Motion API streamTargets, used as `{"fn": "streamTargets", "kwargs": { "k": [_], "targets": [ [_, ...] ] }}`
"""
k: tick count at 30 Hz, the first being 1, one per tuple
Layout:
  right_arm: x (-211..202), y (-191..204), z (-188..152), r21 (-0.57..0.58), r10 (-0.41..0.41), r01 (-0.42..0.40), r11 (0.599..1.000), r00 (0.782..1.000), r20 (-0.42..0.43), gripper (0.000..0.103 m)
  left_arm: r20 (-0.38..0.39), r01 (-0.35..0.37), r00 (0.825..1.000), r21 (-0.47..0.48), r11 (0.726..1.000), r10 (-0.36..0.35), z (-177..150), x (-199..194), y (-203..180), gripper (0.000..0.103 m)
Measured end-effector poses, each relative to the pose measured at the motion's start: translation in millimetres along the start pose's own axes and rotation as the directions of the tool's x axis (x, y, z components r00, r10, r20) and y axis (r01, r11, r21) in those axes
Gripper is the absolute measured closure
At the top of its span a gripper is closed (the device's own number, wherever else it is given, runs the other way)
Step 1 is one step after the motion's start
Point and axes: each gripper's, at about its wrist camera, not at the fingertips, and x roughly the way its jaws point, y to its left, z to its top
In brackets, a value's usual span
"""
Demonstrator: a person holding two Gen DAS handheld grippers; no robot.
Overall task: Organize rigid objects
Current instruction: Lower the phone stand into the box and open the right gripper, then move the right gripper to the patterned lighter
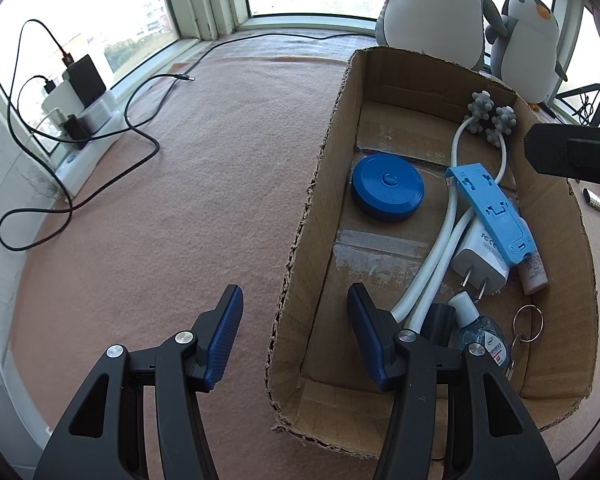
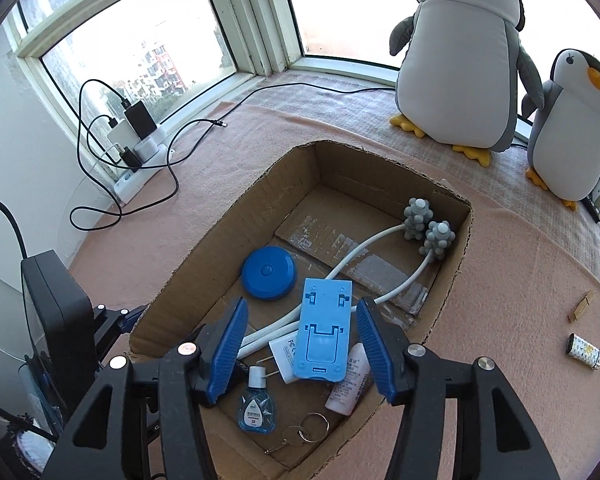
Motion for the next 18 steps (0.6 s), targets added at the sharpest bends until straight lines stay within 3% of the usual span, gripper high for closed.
{"fn": "streamTargets", "kwargs": {
  "k": [10,18],
  "targets": [
    [-32,-28,-11,0.008,0.003,-0.004,1.000,0.997,0.077,0.051,-0.002,-0.004,1.000,0.003,1.000,0.004,0,0,0,0.049],
    [-57,-90,-29,0.090,-0.037,0.029,0.995,0.995,0.090,0.051,-0.003,-0.009,1.000,0.002,1.000,0.009,0,-1,0,0.049]
  ]
}}
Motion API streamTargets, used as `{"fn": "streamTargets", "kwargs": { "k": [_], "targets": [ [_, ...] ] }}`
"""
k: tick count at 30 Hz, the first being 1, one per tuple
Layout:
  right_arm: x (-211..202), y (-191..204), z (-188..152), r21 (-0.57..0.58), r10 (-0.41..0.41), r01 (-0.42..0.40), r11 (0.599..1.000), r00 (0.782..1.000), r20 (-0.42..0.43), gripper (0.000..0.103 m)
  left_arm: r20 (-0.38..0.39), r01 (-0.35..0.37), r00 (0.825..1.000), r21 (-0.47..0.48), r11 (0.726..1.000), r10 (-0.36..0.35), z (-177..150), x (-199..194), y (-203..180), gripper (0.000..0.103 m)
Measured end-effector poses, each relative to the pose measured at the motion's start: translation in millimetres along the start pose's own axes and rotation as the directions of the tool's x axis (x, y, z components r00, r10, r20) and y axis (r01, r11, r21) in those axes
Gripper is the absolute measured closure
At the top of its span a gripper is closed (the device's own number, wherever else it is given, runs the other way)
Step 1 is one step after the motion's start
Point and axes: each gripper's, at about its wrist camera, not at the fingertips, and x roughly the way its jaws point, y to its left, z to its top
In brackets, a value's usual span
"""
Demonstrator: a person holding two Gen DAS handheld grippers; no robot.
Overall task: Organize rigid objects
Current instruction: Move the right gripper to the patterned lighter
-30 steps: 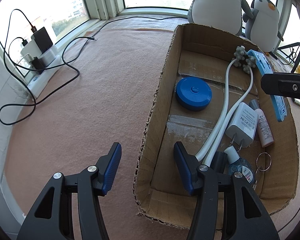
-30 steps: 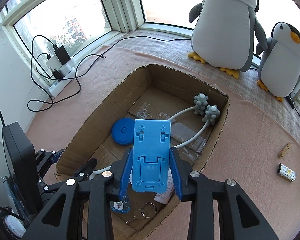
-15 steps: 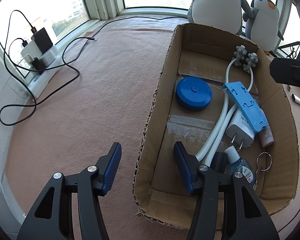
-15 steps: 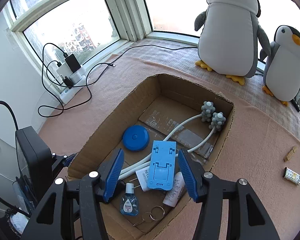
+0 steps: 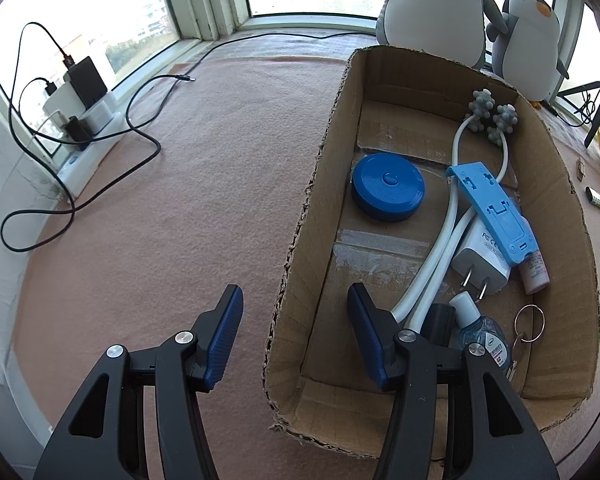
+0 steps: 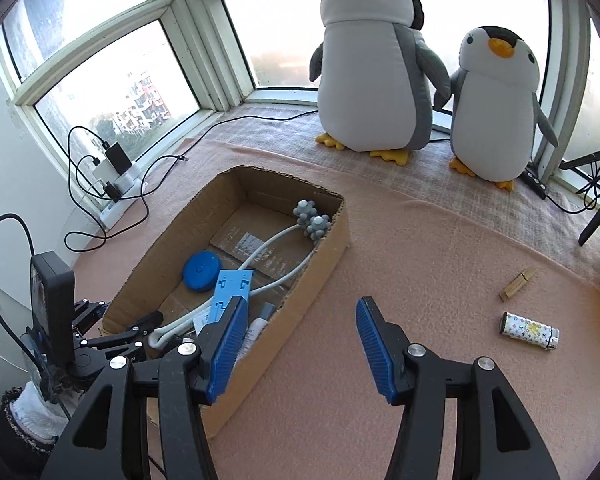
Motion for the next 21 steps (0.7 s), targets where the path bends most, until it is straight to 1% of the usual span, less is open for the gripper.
{"fn": "streamTargets", "kwargs": {
  "k": [9,14,16,19,21],
  "targets": [
    [-25,-65,-8,0.068,-0.096,0.095,0.993,0.995,0.015,0.051,-0.002,-0.007,1.000,0.004,1.000,0.007,0,0,0,0.049],
    [-28,-98,-11,0.085,-0.144,0.143,0.986,0.990,0.007,0.051,-0.005,-0.014,1.000,0.010,1.000,0.014,0,-1,-1,0.049],
    [-25,-114,-12,0.099,-0.140,0.140,0.985,0.990,-0.011,0.051,-0.007,-0.016,1.000,0.012,1.000,0.016,1,0,-1,0.049],
    [-13,-140,-14,0.121,-0.127,0.134,0.984,0.990,-0.059,0.051,-0.008,-0.019,1.000,0.014,1.000,0.019,1,0,-2,0.049],
    [-2,-155,-15,0.134,-0.096,0.109,0.985,0.991,-0.097,0.051,-0.009,-0.021,1.000,0.015,1.000,0.021,1,-1,-3,0.049]
  ]
}}
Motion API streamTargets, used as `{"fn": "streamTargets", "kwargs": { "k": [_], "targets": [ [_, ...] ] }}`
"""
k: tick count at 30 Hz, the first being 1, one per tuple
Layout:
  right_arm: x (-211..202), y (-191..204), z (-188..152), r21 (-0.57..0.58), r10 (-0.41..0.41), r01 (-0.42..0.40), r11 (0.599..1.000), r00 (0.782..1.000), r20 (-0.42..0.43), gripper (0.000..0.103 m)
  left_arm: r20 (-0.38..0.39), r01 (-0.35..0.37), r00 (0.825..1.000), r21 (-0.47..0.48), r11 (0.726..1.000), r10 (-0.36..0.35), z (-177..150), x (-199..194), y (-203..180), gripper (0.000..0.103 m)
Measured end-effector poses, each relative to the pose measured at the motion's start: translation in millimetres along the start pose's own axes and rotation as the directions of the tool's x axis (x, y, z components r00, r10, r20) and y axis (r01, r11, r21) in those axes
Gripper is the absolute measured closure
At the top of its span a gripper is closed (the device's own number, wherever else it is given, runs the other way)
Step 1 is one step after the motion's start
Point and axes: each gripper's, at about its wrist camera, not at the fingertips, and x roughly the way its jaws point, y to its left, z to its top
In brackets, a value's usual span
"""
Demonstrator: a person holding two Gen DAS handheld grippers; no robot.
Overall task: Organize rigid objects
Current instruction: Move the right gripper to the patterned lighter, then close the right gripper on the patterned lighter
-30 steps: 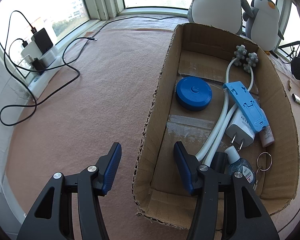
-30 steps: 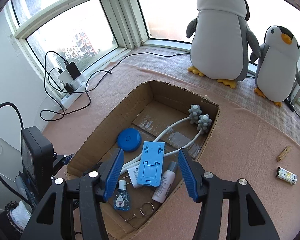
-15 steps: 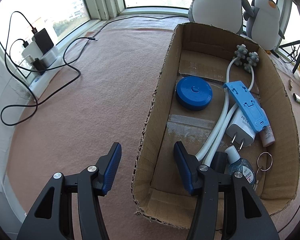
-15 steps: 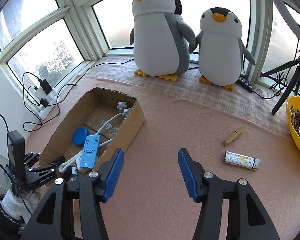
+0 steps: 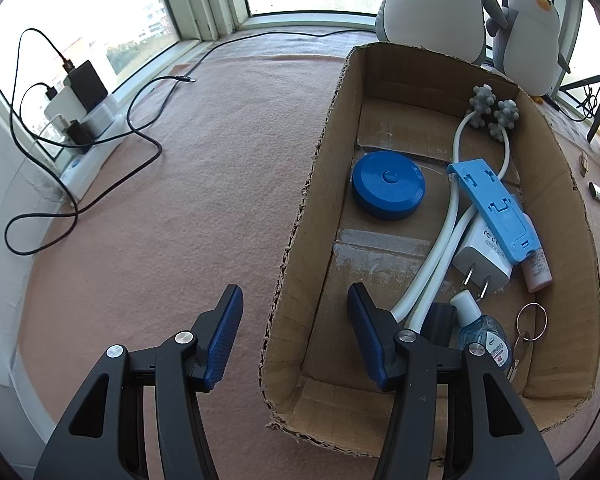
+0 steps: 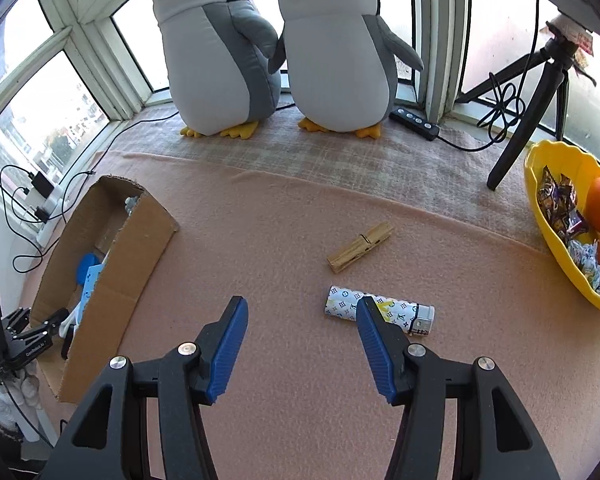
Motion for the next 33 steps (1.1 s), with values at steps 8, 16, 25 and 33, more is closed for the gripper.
{"fn": "streamTargets", "kwargs": {
  "k": [8,16,25,33],
  "targets": [
    [34,-39,10,0.037,-0.002,0.004,0.999,0.999,-0.054,0.051,-0.006,-0.013,1.000,0.005,1.000,0.013,1,0,-3,0.049],
    [47,-52,17,0.081,0.083,-0.075,0.994,0.992,-0.093,0.051,-0.007,-0.019,1.000,0.001,1.000,0.019,1,-1,-4,0.049],
    [45,-42,6,0.031,0.094,-0.091,0.995,0.985,-0.146,0.051,-0.007,-0.019,1.000,0.002,1.000,0.019,1,-1,-4,0.049],
    [51,-15,-6,-0.165,-0.109,0.079,0.983,0.977,-0.183,0.070,-0.006,-0.016,1.000,-0.001,1.000,0.016,1,-1,-4,0.049]
  ]
}}
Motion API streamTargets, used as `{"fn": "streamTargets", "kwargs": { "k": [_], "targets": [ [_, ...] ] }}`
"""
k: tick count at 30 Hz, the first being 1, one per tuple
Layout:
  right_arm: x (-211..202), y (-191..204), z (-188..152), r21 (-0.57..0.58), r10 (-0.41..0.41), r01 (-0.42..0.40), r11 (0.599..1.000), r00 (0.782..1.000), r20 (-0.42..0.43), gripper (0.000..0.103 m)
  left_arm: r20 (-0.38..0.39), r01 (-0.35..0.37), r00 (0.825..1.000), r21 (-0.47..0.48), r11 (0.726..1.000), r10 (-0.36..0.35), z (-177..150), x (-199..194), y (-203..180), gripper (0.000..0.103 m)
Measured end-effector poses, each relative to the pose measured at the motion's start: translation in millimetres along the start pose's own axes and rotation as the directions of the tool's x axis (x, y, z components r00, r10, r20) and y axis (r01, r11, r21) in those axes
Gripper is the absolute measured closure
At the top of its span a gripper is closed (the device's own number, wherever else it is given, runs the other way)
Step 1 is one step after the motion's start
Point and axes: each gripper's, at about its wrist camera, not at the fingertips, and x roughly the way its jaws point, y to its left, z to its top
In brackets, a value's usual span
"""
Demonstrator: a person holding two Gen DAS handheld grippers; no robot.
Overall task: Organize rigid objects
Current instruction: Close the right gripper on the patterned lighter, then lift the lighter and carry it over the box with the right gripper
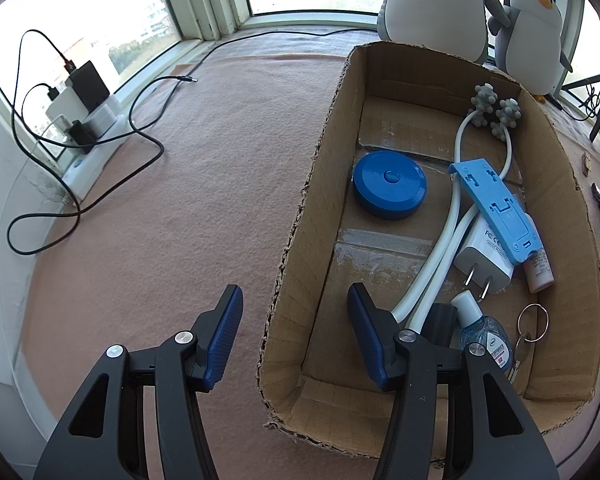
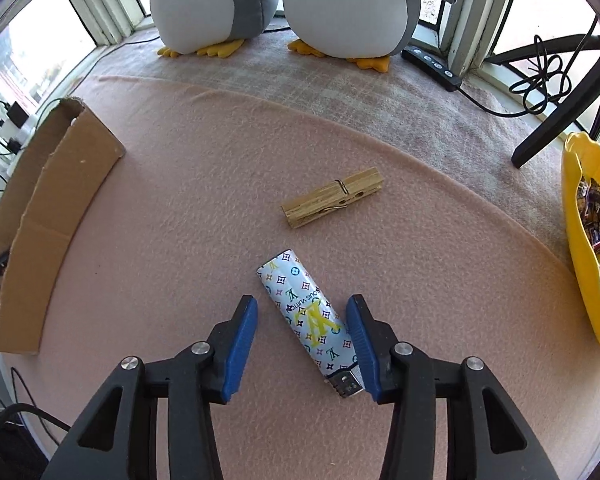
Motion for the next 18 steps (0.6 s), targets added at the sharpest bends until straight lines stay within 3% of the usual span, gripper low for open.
{"fn": "streamTargets", "kwargs": {
  "k": [3,8,18],
  "targets": [
    [0,1,0,-0.001,-0.023,0.023,1.000,1.000,-0.013,0.081,0.002,0.003,1.000,-0.004,1.000,-0.003,0,0,0,0.049],
    [-2,9,-4,-0.004,-0.055,0.055,0.998,0.998,-0.006,0.082,0.003,0.006,1.000,-0.007,1.000,-0.006,-1,0,0,0.049],
    [-23,29,-7,0.057,-0.008,0.003,0.998,0.996,0.084,0.082,0.005,0.010,1.000,-0.008,1.000,-0.010,-1,0,0,0.049]
  ]
}}
